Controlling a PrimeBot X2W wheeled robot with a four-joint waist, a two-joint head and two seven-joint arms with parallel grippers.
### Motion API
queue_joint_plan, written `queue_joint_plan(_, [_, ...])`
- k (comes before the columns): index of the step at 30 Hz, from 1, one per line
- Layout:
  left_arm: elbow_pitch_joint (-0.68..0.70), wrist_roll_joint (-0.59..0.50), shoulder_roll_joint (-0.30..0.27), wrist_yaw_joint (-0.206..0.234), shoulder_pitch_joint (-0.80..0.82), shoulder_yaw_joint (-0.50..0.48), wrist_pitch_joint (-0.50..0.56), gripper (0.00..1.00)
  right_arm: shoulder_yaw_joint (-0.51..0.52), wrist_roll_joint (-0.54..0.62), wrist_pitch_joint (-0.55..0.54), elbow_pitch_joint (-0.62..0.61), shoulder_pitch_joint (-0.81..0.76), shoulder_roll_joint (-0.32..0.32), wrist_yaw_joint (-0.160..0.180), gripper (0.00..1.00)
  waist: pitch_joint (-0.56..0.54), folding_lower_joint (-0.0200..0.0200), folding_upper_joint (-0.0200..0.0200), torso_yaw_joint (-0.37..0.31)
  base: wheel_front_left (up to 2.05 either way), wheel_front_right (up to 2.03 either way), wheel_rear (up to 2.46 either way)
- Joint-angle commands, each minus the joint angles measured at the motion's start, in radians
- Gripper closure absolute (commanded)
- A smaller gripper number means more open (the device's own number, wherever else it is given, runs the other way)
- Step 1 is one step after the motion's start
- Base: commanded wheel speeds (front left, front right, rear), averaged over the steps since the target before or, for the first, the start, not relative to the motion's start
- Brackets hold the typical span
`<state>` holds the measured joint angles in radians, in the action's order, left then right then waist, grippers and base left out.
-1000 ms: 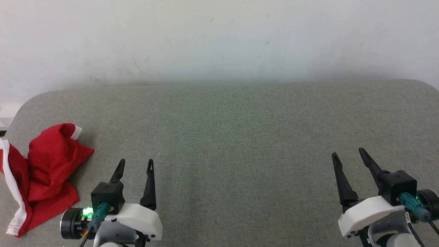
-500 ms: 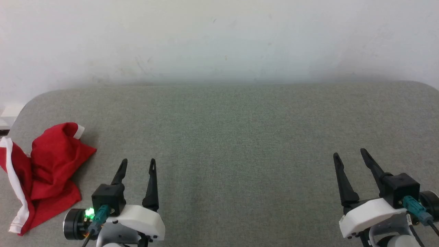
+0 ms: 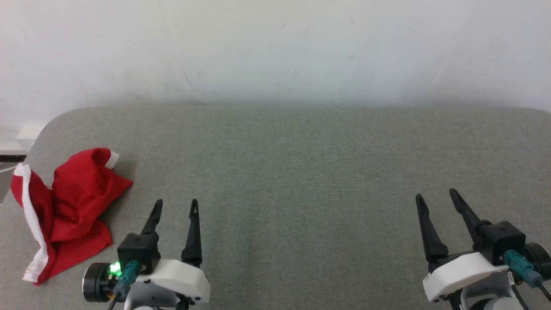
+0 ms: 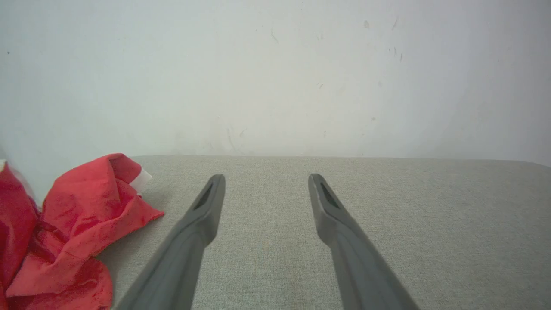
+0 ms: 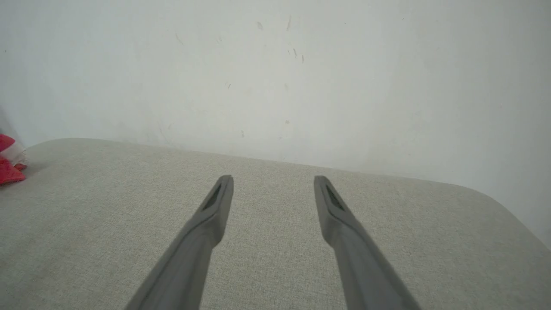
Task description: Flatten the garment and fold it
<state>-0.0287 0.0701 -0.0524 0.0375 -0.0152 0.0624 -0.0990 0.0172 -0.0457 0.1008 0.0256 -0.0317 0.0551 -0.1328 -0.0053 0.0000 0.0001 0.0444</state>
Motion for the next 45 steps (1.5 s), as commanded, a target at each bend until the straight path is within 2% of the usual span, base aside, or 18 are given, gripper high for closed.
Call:
queue_joint_plan(1, [-0.004, 0.010, 0.001, 0.008, -0.013, 0.003, -0.012, 0.00, -0.003, -0.008, 0.010, 0.004, -0.009, -0.002, 0.001, 0.00, -0.001, 0.0000, -0.0001, 0.010, 0.00, 0.00, 0.00])
queue_joint_plan(14, [-0.006, 0.016, 0.001, 0.016, -0.022, 0.008, -0.039, 0.00, -0.011, -0.012, 0.038, 0.014, -0.016, -0.003, 0.001, 0.00, -0.011, 0.0000, -0.0001, 0.103, 0.00, 0.00, 0.00])
queue_joint_plan(45, [0.001, 0.028, 0.002, 0.024, -0.042, 0.025, -0.104, 0.00, -0.056, -0.036, 0.102, 0.057, -0.030, -0.004, 0.002, 0.00, -0.016, 0.0000, -0.0001, 0.374, 0.00, 0.00, 0.00])
